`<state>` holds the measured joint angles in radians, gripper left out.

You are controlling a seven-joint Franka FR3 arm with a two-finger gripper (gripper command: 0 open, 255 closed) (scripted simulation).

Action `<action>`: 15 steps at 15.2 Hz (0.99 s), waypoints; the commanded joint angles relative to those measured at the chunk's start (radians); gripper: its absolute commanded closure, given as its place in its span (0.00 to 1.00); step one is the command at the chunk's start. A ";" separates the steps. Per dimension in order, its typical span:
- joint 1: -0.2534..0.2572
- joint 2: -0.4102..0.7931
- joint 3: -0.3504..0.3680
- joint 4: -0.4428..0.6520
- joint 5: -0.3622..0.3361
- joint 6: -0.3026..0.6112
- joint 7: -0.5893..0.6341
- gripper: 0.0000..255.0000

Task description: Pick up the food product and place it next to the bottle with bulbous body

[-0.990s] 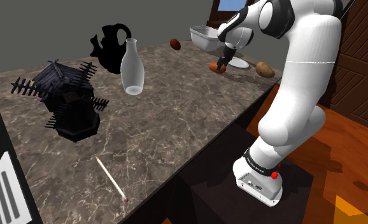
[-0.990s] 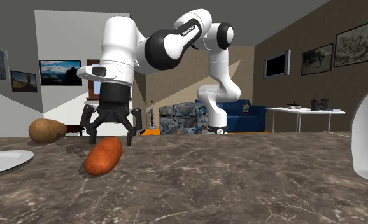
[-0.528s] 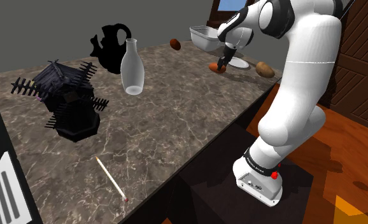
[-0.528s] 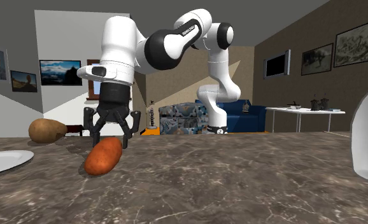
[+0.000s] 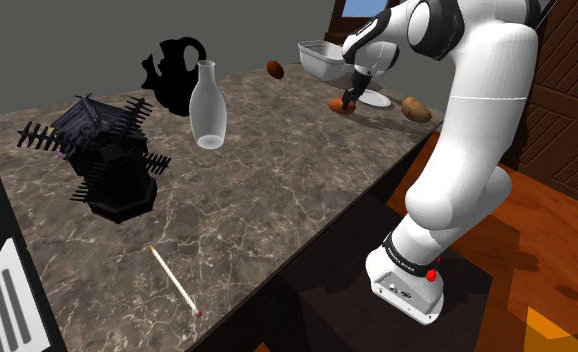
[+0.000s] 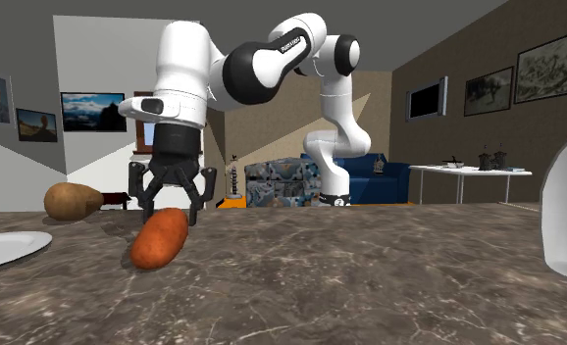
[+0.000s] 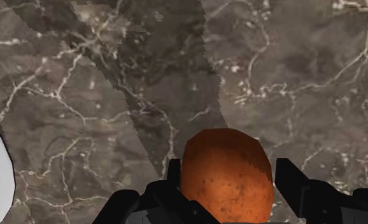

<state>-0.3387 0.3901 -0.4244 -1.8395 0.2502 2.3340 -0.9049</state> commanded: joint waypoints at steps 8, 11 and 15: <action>0.012 -0.056 -0.018 0.046 -0.038 -0.096 0.027 1.00; 0.015 -0.072 -0.023 0.066 -0.050 -0.131 0.035 1.00; 0.017 -0.090 -0.028 0.097 -0.063 -0.177 0.045 1.00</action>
<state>-0.3219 0.3044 -0.4511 -1.7512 0.1906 2.1692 -0.8623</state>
